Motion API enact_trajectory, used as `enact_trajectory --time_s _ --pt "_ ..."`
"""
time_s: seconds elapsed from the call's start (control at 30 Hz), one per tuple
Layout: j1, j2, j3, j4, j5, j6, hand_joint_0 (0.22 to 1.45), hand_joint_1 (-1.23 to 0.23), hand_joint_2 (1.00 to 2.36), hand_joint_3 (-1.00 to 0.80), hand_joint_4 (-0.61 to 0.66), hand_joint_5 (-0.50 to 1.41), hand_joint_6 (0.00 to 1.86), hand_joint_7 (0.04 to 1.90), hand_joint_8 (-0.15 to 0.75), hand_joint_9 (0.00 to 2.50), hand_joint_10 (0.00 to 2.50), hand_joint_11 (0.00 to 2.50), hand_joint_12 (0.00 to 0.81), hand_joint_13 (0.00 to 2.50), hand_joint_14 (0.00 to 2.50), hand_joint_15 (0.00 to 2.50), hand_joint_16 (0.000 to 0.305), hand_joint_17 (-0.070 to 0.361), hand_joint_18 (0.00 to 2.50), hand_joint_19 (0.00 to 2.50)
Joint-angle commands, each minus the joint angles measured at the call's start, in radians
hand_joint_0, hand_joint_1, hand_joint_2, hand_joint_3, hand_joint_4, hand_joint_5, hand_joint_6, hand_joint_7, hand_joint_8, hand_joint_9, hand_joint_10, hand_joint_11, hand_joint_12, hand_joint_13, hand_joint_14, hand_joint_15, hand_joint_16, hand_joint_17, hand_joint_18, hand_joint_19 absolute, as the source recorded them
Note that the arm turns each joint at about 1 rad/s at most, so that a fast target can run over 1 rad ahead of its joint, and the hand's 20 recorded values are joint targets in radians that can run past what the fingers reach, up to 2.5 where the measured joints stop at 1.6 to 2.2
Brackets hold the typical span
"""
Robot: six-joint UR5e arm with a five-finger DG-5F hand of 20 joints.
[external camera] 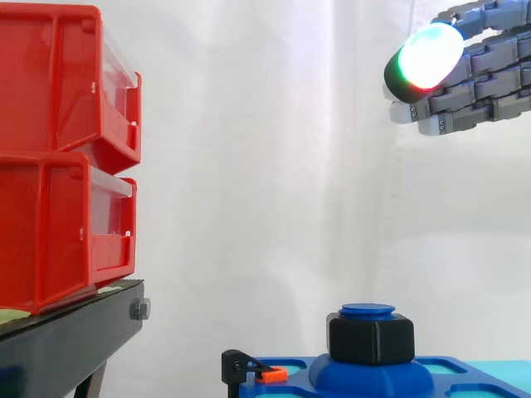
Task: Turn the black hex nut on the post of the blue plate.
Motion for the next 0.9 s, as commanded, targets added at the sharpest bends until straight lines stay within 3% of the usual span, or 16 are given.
enact_trajectory --time_s 0.0,0.33,0.87 --pt "0.0 0.0 -0.001 0.0 0.0 0.001 0.44 -0.4 1.0 -0.5 0.04 -0.27 0.5 0.67 0.135 0.0 0.0 0.0 0.333 0.0 0.0 0.0 0.059 0.133 0.0 0.03" --pt "0.0 0.0 -0.001 0.0 0.0 0.0 0.44 -0.41 1.0 -0.5 0.04 -0.27 0.5 0.72 0.133 0.0 0.0 0.0 0.331 0.0 0.0 0.0 0.059 0.132 0.0 0.02" --pt "0.0 0.0 -0.001 0.0 0.0 0.0 0.45 -0.42 1.0 -0.5 0.03 -0.26 0.5 0.66 0.132 0.0 0.0 0.0 0.329 0.0 0.0 0.0 0.059 0.133 0.0 0.02"
